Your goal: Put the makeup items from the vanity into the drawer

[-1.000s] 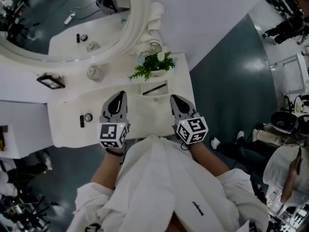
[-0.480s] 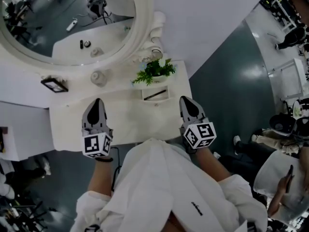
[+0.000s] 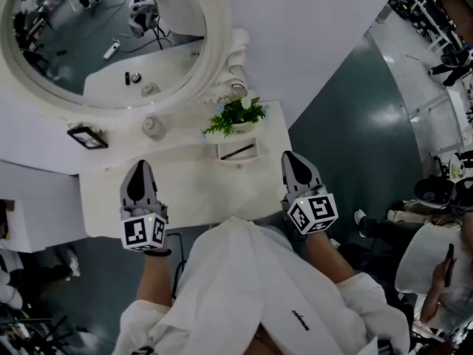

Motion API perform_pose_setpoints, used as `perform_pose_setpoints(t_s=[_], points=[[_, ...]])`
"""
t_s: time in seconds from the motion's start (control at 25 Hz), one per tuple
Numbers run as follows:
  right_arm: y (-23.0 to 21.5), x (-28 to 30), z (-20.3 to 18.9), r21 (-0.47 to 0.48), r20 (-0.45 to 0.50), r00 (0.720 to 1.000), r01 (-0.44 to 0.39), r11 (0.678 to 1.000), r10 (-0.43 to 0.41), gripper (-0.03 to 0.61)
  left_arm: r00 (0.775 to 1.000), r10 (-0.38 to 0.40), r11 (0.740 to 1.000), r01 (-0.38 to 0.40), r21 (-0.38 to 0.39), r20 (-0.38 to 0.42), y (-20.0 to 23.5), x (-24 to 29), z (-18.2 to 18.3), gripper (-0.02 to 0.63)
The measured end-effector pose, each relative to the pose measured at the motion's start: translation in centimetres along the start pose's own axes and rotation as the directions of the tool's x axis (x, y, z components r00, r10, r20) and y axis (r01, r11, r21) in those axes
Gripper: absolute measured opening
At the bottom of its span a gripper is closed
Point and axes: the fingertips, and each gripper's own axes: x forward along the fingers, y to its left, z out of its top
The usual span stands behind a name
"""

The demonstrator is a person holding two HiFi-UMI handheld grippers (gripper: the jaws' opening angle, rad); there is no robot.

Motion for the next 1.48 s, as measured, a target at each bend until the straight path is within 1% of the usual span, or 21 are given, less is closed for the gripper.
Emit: perform_pose_setpoints(t_s=[0.32,1.08,1.48], points=[[-0.2,-0.9,0.8,0.003,0.021,1.0,0.007,1.0,-0.007,0.017,1.0,-0.007,1.0,0.007,-0.006,0.0,-0.4,-0.2,0.0,0.028],[0.4,-1.2,0.4,0.007,0.005,1.0,-0.011,1.0,0.011,0.017,0.998,-0.061,0.998,0.061,-0.014,-0.003,-2.5,0.6,0.1,0.028],[0.4,-1.0,0.2,0.005,-0.002,1.0,-0.006,1.0,0.006,0.017,0.997,-0.079,0.997,0.079,-0.014,-0.001,-2.7,1.1,0.0,0.028]])
